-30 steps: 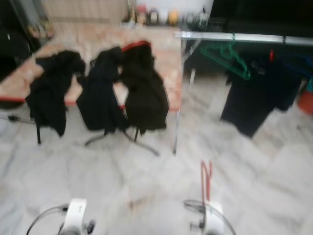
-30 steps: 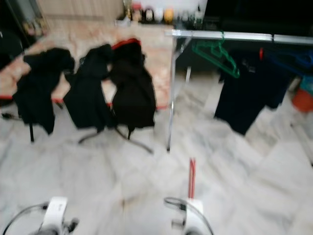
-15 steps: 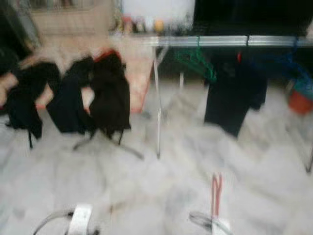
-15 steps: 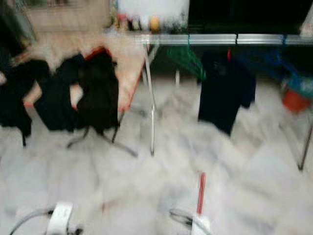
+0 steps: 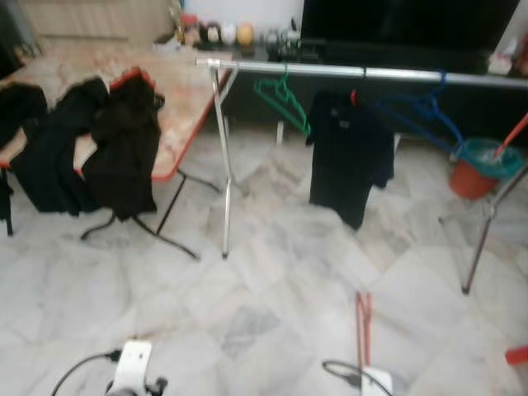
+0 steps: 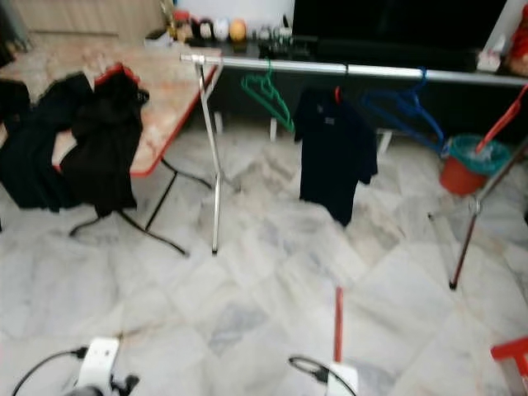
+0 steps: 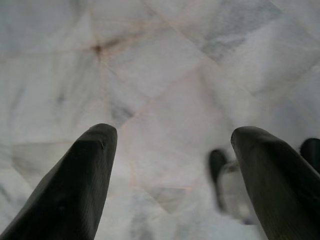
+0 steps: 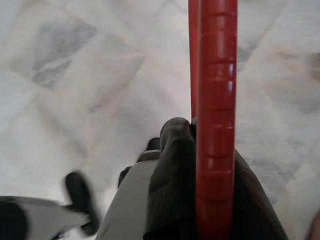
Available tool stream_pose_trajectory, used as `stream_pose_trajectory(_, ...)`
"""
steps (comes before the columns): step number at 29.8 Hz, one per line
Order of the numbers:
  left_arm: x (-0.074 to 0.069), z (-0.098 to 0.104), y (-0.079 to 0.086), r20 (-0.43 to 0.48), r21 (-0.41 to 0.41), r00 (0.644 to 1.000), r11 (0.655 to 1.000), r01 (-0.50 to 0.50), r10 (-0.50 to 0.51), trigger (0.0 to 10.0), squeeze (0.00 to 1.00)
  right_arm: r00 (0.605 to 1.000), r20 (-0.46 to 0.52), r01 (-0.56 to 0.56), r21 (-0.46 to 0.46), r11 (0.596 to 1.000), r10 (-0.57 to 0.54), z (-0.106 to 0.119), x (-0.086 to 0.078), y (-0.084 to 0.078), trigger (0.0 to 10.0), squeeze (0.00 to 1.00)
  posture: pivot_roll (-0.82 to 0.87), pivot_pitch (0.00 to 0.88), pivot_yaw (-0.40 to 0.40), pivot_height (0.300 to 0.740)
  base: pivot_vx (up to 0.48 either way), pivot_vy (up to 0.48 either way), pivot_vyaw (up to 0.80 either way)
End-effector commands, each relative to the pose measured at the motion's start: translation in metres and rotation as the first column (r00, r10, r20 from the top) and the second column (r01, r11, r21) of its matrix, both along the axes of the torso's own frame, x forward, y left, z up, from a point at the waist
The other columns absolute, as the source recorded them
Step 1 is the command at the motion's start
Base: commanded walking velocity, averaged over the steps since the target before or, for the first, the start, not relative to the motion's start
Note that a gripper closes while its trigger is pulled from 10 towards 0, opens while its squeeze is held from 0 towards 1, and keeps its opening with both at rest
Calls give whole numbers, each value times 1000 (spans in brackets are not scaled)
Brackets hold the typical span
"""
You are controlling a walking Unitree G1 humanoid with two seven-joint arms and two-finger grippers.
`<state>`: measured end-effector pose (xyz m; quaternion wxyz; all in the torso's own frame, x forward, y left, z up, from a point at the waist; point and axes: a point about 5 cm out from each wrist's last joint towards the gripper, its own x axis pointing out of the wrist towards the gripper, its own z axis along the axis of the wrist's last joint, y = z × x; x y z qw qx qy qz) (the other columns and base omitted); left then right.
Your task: Hang hanger
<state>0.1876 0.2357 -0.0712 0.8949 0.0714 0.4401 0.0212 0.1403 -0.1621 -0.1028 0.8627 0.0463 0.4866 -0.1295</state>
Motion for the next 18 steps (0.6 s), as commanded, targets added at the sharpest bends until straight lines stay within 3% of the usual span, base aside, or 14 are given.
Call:
stream_pose_trajectory(1,-11,-5,4,-41,-1,999,1000,-11,11,10000,0,1000,-20,11,21,1000,-11,-2,-5,6,10000,0,12,0,19,740,0,0,0)
stream_pose_trajectory(12,-13,-7,-3,-36,-33,999,999,-21,20,10000,0,1000,-25,11,26,1000,-11,-3,-8,4,10000,0,1,0,22,740,0,0,0)
stream_pose_trajectory(18,-14,-8,-3,-38,-30,999,999,-17,16,10000,0,1000,-21,16,26,1000,-15,-3,-7,4,10000,0,-1,0,26,740,286,0,0)
